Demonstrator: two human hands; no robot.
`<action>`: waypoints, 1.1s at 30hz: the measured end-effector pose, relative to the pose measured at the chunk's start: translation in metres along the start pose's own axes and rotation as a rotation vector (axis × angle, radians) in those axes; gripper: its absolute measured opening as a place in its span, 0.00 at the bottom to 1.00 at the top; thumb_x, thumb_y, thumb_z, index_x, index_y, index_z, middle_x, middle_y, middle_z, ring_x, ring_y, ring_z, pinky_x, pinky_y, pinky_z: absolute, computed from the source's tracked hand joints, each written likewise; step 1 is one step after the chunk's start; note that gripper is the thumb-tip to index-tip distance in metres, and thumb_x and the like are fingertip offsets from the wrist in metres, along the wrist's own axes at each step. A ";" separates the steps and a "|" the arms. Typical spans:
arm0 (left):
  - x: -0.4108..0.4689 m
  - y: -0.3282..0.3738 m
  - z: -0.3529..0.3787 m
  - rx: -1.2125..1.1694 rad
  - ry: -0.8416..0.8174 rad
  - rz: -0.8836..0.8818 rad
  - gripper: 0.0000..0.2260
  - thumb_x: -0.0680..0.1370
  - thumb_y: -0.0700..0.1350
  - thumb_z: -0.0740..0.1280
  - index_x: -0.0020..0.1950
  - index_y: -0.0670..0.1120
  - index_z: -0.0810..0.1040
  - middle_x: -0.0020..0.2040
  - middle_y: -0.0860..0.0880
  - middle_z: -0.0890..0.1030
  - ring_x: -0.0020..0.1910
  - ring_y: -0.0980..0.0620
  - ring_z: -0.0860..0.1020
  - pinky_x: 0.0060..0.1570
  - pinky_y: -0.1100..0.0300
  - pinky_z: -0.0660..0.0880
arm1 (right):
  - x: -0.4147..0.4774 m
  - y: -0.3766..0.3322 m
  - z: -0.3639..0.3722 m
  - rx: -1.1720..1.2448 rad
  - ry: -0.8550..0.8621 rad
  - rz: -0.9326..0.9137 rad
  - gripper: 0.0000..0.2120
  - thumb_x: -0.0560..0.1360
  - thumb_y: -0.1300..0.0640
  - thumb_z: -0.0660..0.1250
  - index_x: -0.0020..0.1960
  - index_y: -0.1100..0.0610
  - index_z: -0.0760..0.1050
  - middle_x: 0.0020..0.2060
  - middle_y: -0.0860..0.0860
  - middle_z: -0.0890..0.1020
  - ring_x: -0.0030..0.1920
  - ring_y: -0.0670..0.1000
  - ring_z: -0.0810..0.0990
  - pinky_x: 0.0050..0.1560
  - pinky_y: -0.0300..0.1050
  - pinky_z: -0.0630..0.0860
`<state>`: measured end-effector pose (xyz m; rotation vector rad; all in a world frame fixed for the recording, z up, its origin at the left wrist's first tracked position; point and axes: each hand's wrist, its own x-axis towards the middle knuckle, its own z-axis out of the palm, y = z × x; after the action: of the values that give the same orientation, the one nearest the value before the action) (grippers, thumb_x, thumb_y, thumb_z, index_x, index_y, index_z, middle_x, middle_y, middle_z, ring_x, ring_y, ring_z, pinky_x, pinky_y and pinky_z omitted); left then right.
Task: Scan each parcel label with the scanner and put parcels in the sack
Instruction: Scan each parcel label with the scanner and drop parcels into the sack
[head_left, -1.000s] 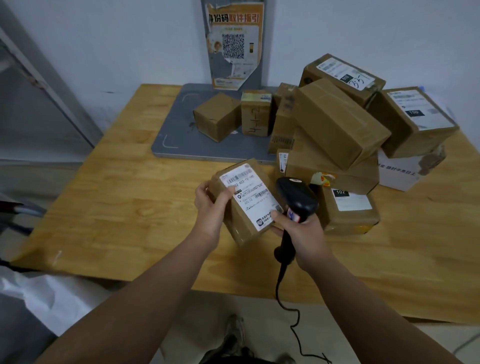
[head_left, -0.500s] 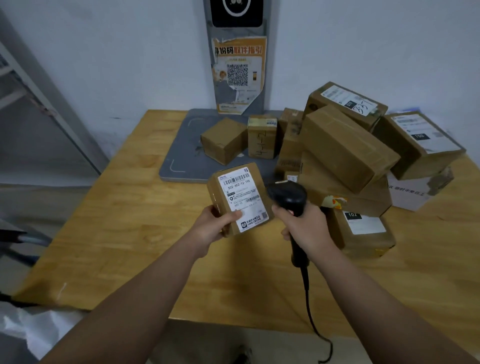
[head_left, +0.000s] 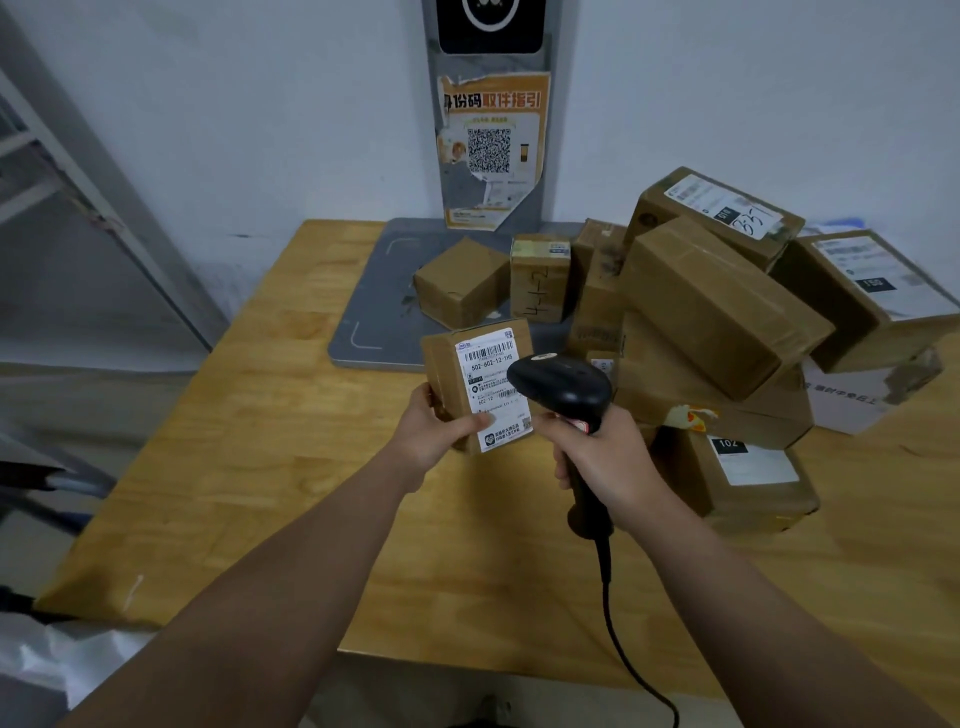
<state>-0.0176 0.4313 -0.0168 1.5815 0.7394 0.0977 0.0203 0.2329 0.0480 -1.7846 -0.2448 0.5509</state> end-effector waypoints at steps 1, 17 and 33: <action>0.002 0.000 0.000 0.010 0.005 0.010 0.39 0.66 0.47 0.80 0.71 0.47 0.63 0.60 0.53 0.75 0.58 0.50 0.77 0.50 0.57 0.76 | 0.001 0.000 0.001 -0.023 0.015 0.003 0.12 0.75 0.54 0.71 0.37 0.60 0.77 0.25 0.54 0.76 0.26 0.50 0.75 0.33 0.46 0.76; 0.008 0.000 0.003 0.020 0.038 0.040 0.34 0.68 0.45 0.79 0.67 0.48 0.65 0.55 0.55 0.75 0.60 0.50 0.76 0.52 0.58 0.75 | 0.004 -0.003 0.003 -0.123 0.090 0.055 0.11 0.75 0.53 0.69 0.40 0.61 0.78 0.27 0.53 0.78 0.26 0.48 0.78 0.32 0.41 0.76; 0.003 0.002 0.005 0.033 0.060 0.054 0.38 0.69 0.42 0.78 0.73 0.46 0.61 0.66 0.49 0.73 0.65 0.48 0.73 0.57 0.55 0.73 | -0.001 -0.014 -0.010 -0.162 0.090 0.041 0.11 0.75 0.53 0.69 0.40 0.61 0.78 0.27 0.53 0.78 0.25 0.47 0.77 0.30 0.40 0.74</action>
<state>-0.0125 0.4286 -0.0172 1.6361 0.7480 0.1741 0.0259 0.2285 0.0636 -1.9699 -0.1954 0.4894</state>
